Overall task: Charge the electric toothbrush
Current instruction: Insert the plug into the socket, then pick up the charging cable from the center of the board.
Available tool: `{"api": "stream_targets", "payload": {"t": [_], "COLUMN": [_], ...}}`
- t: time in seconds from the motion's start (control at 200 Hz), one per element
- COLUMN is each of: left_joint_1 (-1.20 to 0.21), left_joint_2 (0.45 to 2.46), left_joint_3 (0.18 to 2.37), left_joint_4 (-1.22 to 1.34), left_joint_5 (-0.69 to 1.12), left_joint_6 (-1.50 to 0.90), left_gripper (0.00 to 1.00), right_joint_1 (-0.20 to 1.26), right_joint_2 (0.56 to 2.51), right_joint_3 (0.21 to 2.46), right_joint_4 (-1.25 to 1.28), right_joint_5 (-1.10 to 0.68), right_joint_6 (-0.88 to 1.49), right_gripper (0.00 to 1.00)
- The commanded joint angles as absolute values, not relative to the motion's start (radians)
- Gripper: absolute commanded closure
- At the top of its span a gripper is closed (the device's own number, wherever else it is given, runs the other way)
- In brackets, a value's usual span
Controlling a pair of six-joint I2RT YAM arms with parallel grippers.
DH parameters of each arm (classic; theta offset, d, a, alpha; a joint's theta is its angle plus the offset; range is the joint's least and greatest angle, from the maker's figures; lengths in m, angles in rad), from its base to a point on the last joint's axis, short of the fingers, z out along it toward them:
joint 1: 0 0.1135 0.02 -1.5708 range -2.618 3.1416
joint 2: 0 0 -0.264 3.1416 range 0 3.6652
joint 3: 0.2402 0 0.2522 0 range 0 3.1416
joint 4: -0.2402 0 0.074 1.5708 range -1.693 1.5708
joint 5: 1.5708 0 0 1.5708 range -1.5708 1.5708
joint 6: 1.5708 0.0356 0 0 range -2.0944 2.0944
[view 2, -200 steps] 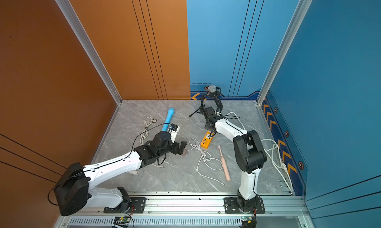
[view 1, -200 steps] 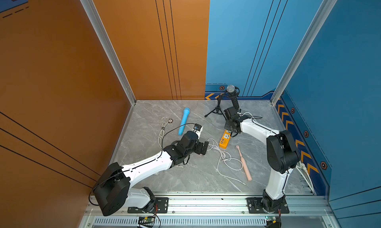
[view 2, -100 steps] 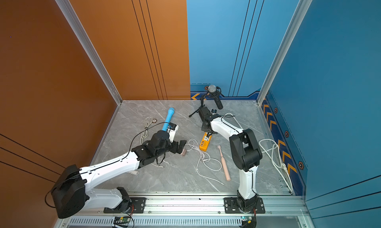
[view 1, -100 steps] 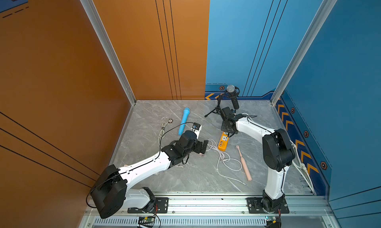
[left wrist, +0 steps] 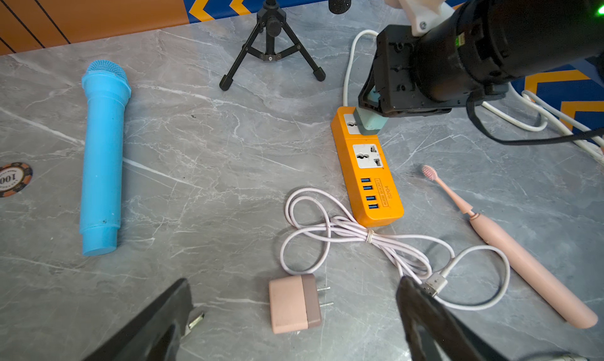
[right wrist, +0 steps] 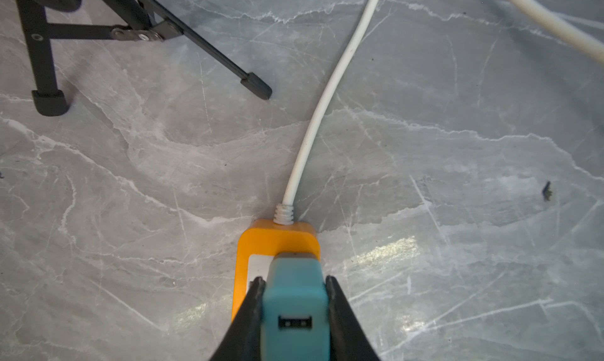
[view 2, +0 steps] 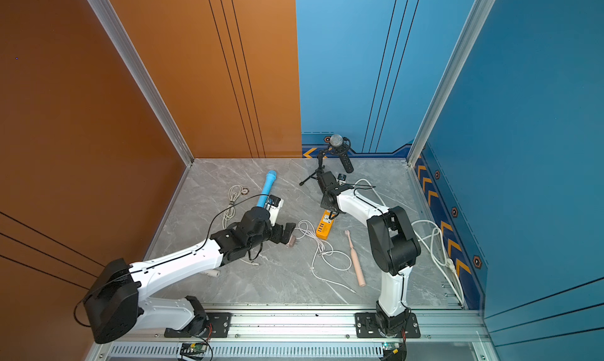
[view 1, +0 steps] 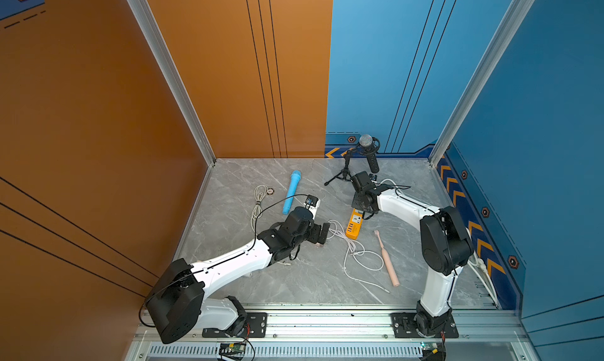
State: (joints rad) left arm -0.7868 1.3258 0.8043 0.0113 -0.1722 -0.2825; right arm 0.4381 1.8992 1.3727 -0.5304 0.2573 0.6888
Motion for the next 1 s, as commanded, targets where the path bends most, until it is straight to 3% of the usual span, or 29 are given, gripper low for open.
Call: {"api": "stream_targets", "payload": {"t": [0.0, 0.06, 0.245, 0.591, 0.796, 0.991], "left_joint_1": [-0.779, -0.779, -0.785, -0.863, -0.912, -0.943], "left_joint_2": [1.303, 1.290, 1.260, 1.231, 1.254, 1.275], "left_joint_3": [0.832, 0.832, 0.833, 0.827, 0.842, 0.856], "left_joint_4": [-0.040, -0.057, -0.100, -0.144, -0.143, -0.143], "left_joint_5": [-0.185, -0.191, -0.199, -0.230, -0.256, -0.272], "left_joint_6": [-0.298, -0.302, -0.310, -0.323, -0.296, -0.275], "left_gripper": [0.01, 0.01, 0.01, 0.02, 0.01, 0.01], "right_joint_1": [0.437, 0.439, 0.441, 0.489, 0.562, 0.563], "right_joint_2": [1.857, 1.826, 1.717, 1.354, 1.212, 1.233], "right_joint_3": [1.388, 1.397, 1.366, 1.066, 0.834, 0.710], "right_joint_4": [-0.666, -0.671, -0.725, -0.895, -0.760, -0.556], "right_joint_5": [0.204, 0.199, 0.176, 0.093, -0.088, -0.168], "right_joint_6": [0.704, 0.698, 0.672, 0.805, 1.045, 1.172], "right_gripper": [0.63, 0.53, 0.39, 0.36, 0.37, 0.38]}}
